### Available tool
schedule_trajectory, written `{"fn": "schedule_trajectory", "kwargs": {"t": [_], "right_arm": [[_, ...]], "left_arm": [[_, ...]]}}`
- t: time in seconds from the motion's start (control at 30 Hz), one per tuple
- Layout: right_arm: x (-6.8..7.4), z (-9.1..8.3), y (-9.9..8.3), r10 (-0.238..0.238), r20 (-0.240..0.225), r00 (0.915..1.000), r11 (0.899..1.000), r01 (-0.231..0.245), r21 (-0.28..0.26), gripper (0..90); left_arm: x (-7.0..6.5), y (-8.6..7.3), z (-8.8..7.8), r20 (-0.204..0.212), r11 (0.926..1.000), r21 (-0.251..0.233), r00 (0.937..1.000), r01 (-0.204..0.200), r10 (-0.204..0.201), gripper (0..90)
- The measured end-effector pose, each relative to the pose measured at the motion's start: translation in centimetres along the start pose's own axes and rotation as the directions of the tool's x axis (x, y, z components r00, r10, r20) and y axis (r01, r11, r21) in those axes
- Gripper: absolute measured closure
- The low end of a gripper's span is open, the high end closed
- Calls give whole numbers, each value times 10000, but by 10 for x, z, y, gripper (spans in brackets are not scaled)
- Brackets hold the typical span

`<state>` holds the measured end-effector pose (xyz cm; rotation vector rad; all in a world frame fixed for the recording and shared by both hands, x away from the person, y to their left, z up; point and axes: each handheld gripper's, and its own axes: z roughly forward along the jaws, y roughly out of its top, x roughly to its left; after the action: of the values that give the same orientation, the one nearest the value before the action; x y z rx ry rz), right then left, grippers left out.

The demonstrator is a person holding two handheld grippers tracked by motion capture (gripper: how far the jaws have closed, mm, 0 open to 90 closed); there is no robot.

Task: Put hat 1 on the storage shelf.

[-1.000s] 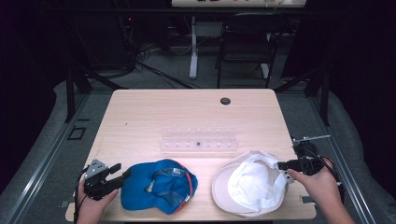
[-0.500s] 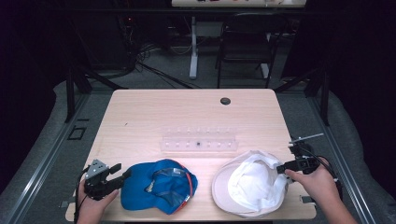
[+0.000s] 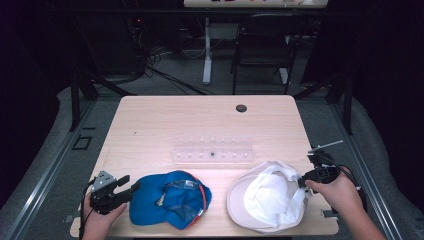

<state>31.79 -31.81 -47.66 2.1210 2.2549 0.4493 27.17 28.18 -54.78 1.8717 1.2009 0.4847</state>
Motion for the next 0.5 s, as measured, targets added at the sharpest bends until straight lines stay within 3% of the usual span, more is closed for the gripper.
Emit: {"fn": "schedule_trajectory", "kwargs": {"t": [0.13, 0.2, 0.23, 0.27, 0.3, 0.5], "right_arm": [[1, -2, 4, -212, 222, 9995, 9986, 201, 487, 738], [4, -2, 4, -39, 226, 9997, 9993, 31, 364, 750], [3, -4, 6, -341, 293, 9990, 9967, 318, 740, 755], [6, -3, 6, -154, 217, 9996, 9983, 142, 558, 763], [6, -5, 8, -375, 322, 9988, 9958, 346, 851, 769], [15, -13, 13, -471, 308, 9984, 9955, 444, 840, 806]], "left_arm": [[0, 0, 0, -6, 10000, 7, 10000, -13, 13, 485], [0, 0, 0, -56, 10000, 37, 9999, -83, 84, 495], [0, 0, 0, -115, 9999, 77, 9998, -137, 138, 499], [0, 0, 0, -130, 9998, 104, 9998, -172, 174, 504], [0, 0, 0, -141, 9997, 120, 9997, -194, 196, 507], [1, -1, 0, -104, 9998, 153, 9998, -157, 159, 509]]}}
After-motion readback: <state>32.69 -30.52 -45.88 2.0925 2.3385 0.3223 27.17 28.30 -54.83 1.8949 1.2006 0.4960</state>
